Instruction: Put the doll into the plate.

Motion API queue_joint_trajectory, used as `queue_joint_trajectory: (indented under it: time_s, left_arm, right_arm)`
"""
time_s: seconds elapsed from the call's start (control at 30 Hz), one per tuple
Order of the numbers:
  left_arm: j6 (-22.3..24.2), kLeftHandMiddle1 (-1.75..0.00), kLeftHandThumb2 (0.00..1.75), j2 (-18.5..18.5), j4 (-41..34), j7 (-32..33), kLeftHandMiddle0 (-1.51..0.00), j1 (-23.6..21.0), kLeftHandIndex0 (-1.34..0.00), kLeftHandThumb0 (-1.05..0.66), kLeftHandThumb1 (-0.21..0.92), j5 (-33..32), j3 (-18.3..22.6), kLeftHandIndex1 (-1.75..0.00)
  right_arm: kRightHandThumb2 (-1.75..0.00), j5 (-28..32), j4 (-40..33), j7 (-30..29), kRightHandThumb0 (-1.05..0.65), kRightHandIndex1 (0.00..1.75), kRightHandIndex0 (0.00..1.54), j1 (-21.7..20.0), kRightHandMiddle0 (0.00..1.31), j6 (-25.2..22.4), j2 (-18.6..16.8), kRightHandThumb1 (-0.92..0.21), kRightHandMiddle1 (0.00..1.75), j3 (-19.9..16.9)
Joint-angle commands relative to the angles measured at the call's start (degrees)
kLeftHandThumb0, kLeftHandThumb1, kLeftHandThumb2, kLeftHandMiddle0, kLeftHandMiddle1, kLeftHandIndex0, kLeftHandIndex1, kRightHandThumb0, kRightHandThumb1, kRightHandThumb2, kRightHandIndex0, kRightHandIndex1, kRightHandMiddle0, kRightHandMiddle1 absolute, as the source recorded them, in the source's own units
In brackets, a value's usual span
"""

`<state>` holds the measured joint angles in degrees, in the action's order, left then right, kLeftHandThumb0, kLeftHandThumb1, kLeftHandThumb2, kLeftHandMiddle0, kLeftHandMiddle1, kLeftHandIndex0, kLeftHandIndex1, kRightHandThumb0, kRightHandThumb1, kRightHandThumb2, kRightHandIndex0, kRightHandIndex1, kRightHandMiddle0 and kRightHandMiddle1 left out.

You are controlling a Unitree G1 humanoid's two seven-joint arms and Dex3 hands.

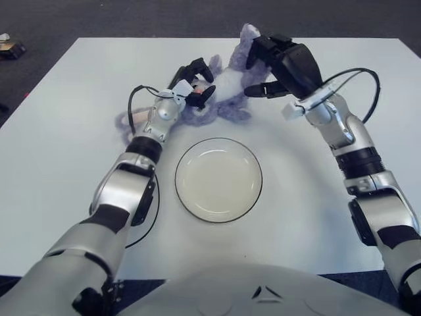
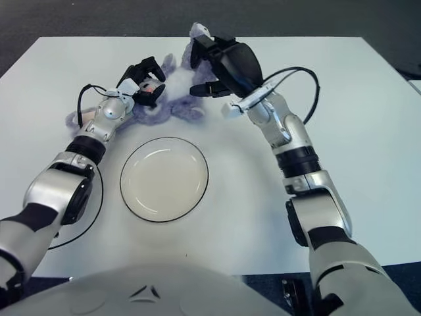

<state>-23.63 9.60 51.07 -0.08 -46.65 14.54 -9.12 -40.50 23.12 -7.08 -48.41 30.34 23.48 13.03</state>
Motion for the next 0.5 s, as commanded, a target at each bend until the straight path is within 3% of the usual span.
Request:
queue_joint_trajectory:
  time_s: [0.0, 0.03, 0.13, 0.23, 0.47]
  left_arm:
    - [0.6, -1.75, 1.01, -0.1, -1.5, -1.6, -0.8, 1.2, -0.59, 0.15, 0.38, -0.7, 0.2, -1.75]
    - [0.8, -1.75, 1.01, -0.3, -1.8, -2.3, -0.81, 1.3, -0.59, 0.15, 0.38, -1.4, 0.5, -1.75]
    - [1.1, -1.75, 1.0, -0.6, -2.4, -3.3, -0.81, 1.6, -0.6, 0.14, 0.38, -2.3, 0.9, -1.75]
    - [1.8, -1.75, 0.98, -0.9, -3.5, -5.3, -0.81, 2.0, -0.6, 0.14, 0.39, -4.0, 1.6, -1.75]
    - [3.2, -1.75, 0.96, -1.1, -5.9, -7.5, -0.81, 2.9, -0.6, 0.13, 0.4, -5.5, 2.1, -1.75]
  right_arm:
    - [-0.42, 1.9, 1.4, 1.5, -0.17, 1.02, 0.38, -1.4, 0.23, 1.2, 0.5, -0.92, 1.65, 0.6]
    - [-0.42, 2.4, 1.4, 2.1, -0.23, 0.77, 0.44, -1.5, 0.25, 1.1, 0.5, -0.92, 1.65, 0.6]
    - [-0.42, 3.1, 1.4, 2.8, -0.31, 0.46, 0.51, -1.6, 0.28, 0.9, 0.5, -0.92, 1.63, 0.6]
    - [-0.41, 4.8, 0.6, 5.5, -0.33, 0.33, 0.55, -1.4, 0.29, -0.3, 0.4, -0.92, 1.63, 0.3]
    - [-0.41, 7.7, -1.2, 10.1, -0.35, 0.19, 0.56, -1.0, 0.3, -3.1, 0.3, -0.92, 1.62, -0.1]
